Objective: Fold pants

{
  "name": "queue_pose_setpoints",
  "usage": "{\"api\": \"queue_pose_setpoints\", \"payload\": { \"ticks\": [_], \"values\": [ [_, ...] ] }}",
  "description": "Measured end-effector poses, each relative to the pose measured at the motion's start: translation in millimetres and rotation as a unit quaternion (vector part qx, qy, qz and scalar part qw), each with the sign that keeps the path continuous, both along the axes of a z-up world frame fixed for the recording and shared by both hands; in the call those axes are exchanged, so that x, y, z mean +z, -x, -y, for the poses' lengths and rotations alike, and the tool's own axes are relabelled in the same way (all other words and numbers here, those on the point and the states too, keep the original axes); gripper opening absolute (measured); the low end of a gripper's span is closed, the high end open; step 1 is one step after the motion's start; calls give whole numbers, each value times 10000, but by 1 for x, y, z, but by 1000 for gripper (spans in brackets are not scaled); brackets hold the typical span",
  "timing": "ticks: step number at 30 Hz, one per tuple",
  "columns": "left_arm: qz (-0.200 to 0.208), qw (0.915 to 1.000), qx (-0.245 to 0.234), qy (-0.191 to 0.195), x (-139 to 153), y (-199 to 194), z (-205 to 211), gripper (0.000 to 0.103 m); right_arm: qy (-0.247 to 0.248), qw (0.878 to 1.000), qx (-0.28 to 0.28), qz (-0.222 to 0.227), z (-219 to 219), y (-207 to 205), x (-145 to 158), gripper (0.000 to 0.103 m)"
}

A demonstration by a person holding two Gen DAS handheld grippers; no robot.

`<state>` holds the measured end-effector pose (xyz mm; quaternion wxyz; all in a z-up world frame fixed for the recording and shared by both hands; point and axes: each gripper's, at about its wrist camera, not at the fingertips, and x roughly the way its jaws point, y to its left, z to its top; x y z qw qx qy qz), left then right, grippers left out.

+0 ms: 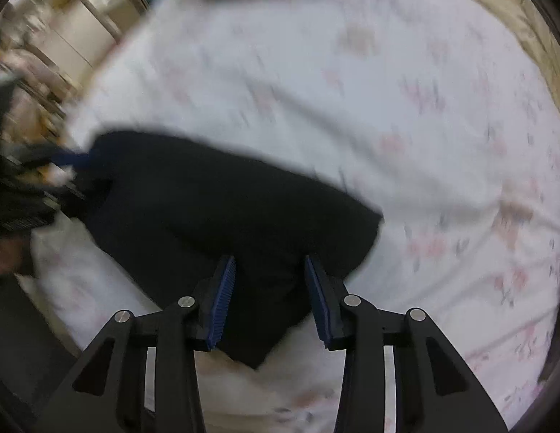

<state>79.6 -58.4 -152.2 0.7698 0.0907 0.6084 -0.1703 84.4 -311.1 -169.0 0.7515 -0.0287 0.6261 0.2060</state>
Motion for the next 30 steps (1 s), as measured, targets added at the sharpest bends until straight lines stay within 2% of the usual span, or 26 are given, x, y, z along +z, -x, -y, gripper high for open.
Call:
{"api": "queue_pose_setpoints", "payload": {
  "ticks": [2,5,7,8,9,10,11,12,13,14,16,18,20,21,22,23,25,26,27,28,29,30],
  "values": [
    [-74,9998,102,131,-2,0,-5,39,-76,9999,-49,-99,1,1,-3,40],
    [-13,10000,49,41,2,1,-2,39,-153,9998,-82,-65,3,0,3,40],
    [95,9996,190,165,13,5,-6,39,-479,9982,-348,-125,14,-1,10,40],
    [176,9989,311,302,21,6,-12,41,-660,9966,-493,-76,21,2,16,44],
    [339,9971,540,414,31,8,-22,45,-878,9938,-687,52,30,3,25,45],
    [462,9952,731,462,37,8,-29,61,-1027,9909,-854,156,37,3,31,47],
    [578,9928,930,484,41,7,-37,81,-1191,9869,-1060,234,48,6,35,62],
    [741,9878,1260,539,44,6,-48,90,-1351,9812,-1346,307,58,4,38,85],
    [788,9838,1492,610,44,4,-55,98,-1380,9780,-1525,334,64,3,38,92],
    [735,9812,1634,717,42,2,-61,99,-1411,9746,-1714,281,69,1,35,94],
    [374,9782,1793,981,26,-2,-66,99,-1581,9691,-1888,-99,71,-1,19,94],
    [35,9800,1764,926,6,-3,-60,99,-1763,9638,-1947,-461,65,-1,0,94],
    [-203,9813,1701,874,-11,0,-52,97,-1768,9648,-1839,-644,53,-1,-13,89],
    [-378,9805,1644,1011,-19,2,-46,96,-1707,9682,-1701,-677,42,0,-20,83],
    [-469,9793,1570,1187,-22,3,-42,91,-1718,9698,-1602,-658,37,2,-21,82],
    [-447,9809,1452,1217,-21,6,-35,91,-1729,9710,-1531,-623,30,4,-23,80],
    [-264,9870,1195,1039,-21,10,-25,89,-1733,9728,-1448,-520,19,7,-26,78],
    [-176,9892,1072,980,-22,11,-21,81,-1647,9745,-1467,-409,16,10,-29,73],
    [-159,9897,1034,980,-23,11,-21,78,-1616,9749,-1497,-320,14,10,-31,70],
    [-169,9889,1029,1056,-24,10,-22,67,-1629,9743,-1533,-248,13,9,-31,67],
    [-217,9877,989,1193,-23,8,-21,52,-1649,9734,-1579,-208,13,8,-30,59],
    [-158,9881,933,1208,-19,8,-18,47,-1654,9732,-1586,-192,13,6,-29,50]
  ]
}}
